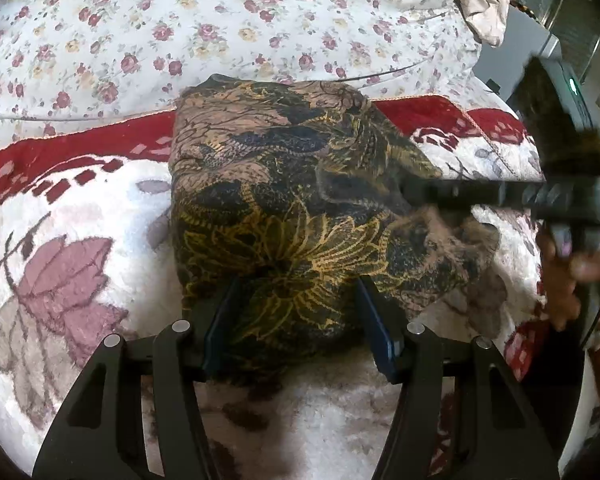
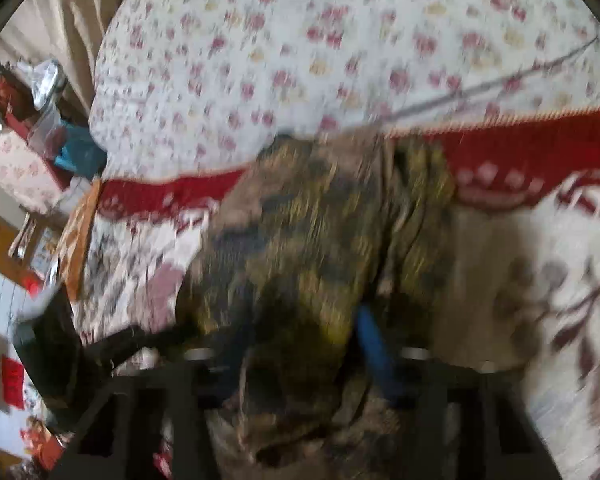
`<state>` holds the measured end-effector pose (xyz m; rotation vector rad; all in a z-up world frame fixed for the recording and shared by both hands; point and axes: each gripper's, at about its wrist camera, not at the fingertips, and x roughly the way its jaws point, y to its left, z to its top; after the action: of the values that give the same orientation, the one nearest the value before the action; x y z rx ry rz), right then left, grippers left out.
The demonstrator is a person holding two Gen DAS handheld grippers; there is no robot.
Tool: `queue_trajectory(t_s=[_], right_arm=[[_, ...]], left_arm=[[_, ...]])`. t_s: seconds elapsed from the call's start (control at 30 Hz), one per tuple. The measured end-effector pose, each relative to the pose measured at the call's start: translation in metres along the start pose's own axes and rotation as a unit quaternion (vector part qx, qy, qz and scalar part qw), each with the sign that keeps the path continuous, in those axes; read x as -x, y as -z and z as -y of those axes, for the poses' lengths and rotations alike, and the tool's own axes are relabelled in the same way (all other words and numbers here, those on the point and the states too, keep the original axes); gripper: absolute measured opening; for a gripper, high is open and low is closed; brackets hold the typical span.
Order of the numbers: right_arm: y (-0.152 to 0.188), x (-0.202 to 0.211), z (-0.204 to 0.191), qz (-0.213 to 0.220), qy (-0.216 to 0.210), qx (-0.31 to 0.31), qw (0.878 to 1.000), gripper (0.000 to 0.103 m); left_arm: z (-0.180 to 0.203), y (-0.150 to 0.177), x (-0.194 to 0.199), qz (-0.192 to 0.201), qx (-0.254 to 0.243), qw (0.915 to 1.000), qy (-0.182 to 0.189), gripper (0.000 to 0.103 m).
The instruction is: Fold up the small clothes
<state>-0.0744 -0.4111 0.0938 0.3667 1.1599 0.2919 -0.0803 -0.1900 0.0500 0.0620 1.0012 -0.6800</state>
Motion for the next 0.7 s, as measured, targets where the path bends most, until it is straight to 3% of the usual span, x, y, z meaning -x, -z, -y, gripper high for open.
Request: queue_trajectory(t_s=[0.1, 0.17, 0.27, 0.47, 0.57, 0.63, 0.7], right_arm=[[0.014, 0.018, 0.003, 0.033, 0.017, 0.021, 0.999, 0.006], [0.023, 0.022, 0.007, 0.045, 0.064, 0.036, 0.996, 0.003], [0.033, 0.012, 0.023, 0.025, 0.046, 0.002, 0.999, 0.003], [0.028, 0.047, 0.009, 0.067, 0.038, 0.001, 0.997, 0.006], [0.032, 0.045, -0.012, 0.055, 0.033, 0.024, 0.998, 0.017], [0.037, 0.04, -0.019, 0.052, 0.021, 0.03, 0.998, 0.039], [0.042, 0.031, -0.023, 0.054, 0.039, 0.045, 0.997, 0.04]], left_arm=[[0.003, 0.003, 0.015, 0.005, -0.004, 1.0, 0.003, 0.059], [0.001, 0.003, 0.021, 0.014, -0.003, 0.9999, 0.003, 0.059], [-0.008, -0.001, 0.019, 0.014, 0.028, 0.9995, -0.004, 0.059], [-0.018, -0.005, 0.023, 0.02, 0.052, 0.9984, -0.013, 0.059], [-0.019, -0.007, 0.02, 0.02, 0.055, 0.998, -0.026, 0.059], [-0.02, -0.008, 0.017, 0.02, 0.06, 0.9975, -0.031, 0.059], [-0.02, -0.009, 0.016, 0.02, 0.06, 0.9973, -0.037, 0.059]])
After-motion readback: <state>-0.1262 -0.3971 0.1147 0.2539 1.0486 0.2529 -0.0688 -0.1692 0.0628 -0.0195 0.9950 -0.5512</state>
